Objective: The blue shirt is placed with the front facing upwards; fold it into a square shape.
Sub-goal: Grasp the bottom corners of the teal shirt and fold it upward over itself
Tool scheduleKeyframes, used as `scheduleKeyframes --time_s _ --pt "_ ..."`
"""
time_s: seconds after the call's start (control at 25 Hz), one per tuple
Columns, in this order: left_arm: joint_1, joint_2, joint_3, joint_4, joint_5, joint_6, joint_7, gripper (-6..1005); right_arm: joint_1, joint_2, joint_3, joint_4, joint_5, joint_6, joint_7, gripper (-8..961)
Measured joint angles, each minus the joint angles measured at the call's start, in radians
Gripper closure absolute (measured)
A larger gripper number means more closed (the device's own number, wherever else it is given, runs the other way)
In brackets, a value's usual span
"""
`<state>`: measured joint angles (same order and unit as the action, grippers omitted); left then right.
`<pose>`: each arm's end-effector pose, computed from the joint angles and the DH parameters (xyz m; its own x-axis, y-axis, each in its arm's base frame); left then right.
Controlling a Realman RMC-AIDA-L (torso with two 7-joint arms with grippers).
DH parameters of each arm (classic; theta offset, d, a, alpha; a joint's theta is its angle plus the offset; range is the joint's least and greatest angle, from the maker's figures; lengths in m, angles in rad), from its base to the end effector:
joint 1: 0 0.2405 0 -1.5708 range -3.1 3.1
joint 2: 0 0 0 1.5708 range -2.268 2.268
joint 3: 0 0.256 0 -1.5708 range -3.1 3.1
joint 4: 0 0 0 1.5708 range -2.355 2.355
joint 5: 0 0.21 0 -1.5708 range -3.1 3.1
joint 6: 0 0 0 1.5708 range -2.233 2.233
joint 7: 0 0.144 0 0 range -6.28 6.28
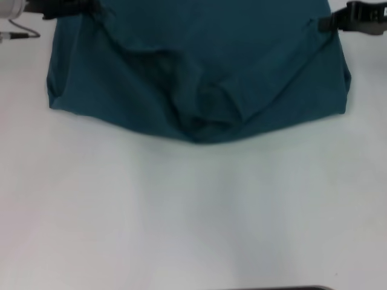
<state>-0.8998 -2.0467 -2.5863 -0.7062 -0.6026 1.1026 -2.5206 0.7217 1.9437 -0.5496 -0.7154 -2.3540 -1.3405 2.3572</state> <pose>-0.2190 0.4583 0.0357 0.3055 0.7932 0.5268 0.9483 -0.2032 -0.2439 0.2729 0.4119 0.0757 0.2918 -0.8166 -0.4980 -0.9564 -0.2548 -0.1425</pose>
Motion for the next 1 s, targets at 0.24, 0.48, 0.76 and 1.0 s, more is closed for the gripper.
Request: scheduleKeyframes --time_s 0.24,0.48,0.76,1.0 --pt "-0.013 -0.010 0.020 0.000 0.000 -0.131 -0.016 999 0.025 0.006 -0.012 -0.010 0.005 0.161 -0.014 927" --pt "-0.026 -0.010 0.089 0.007 0.000 -0.230 -0.019 999 0.061 0.010 -0.081 0.009 0.006 0.301 -0.022 926" --pt "-0.070 -0.011 0.206 0.061 0.003 -0.351 -0.009 999 0.093 0.017 -0.216 0.067 0.001 0.481 -0.015 925" --pt "-0.083 -0.017 0.221 0.079 0.005 -0.436 -0.025 999 0.095 0.020 -0.232 0.083 -0.009 0.577 -0.011 925"
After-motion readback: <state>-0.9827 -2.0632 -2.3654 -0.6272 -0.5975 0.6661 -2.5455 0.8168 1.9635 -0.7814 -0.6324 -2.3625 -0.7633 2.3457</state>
